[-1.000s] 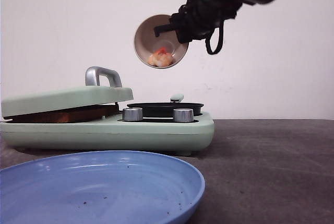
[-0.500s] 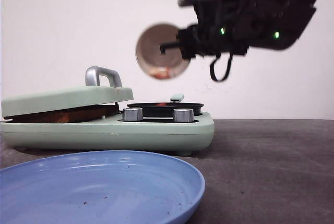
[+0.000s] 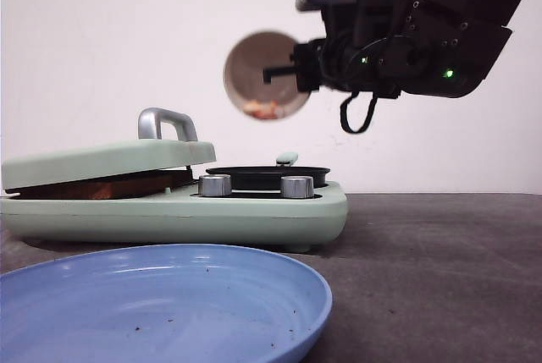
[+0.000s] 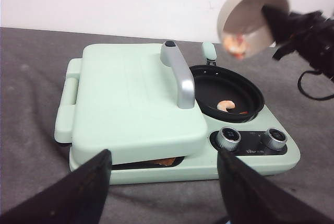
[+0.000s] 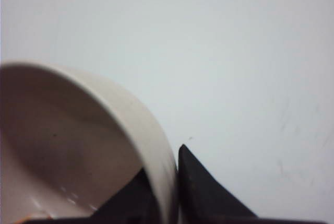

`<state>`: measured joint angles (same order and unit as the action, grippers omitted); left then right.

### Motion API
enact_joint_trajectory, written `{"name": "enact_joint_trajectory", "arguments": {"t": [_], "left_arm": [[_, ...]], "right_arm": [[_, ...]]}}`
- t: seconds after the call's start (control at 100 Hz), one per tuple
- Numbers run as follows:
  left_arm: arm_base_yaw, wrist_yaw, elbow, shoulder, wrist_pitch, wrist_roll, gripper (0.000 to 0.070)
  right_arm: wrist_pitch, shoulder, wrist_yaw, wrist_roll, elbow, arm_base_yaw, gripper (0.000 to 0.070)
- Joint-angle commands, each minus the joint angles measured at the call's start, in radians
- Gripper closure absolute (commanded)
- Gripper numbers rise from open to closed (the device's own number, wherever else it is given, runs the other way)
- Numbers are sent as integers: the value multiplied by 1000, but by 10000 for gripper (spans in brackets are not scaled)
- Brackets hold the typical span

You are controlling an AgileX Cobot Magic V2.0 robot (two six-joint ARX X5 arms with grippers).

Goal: Make breakfast with bread and shrimp
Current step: 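Tilt the bowl with the right gripper to pour shrimp into the frying pan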

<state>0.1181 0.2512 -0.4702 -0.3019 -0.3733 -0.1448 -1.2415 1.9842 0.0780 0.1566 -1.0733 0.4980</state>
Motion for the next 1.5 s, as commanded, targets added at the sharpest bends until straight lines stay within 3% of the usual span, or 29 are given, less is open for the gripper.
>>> {"name": "enact_joint_trajectory", "arguments": {"t": [0.0,0.26,0.64,0.81,1.11,1.331,1.491], "left_arm": [[0,5,-5,-4,11,6,347],[0,5,-5,-4,11,6,347],[1,12,-5,-4,11,7,347],[1,13,-5,-4,12,9,347],[1,16,-5,-4,16,15,347],[1,25,-5,-4,23,21,347],[1,38,-5,-4,23,21,347]], "right_arm": [[-14,16,-3,-6,-13,17,700],[-121,16,-3,47,-12,19,700],[-133,16,-37,112,-16,14,700],[-133,16,5,324,-20,16,700],[-133,-6,6,380,-21,30,700],[-133,-18,137,681,-32,49,700],[-133,-25,156,661,-33,56,700]]}}
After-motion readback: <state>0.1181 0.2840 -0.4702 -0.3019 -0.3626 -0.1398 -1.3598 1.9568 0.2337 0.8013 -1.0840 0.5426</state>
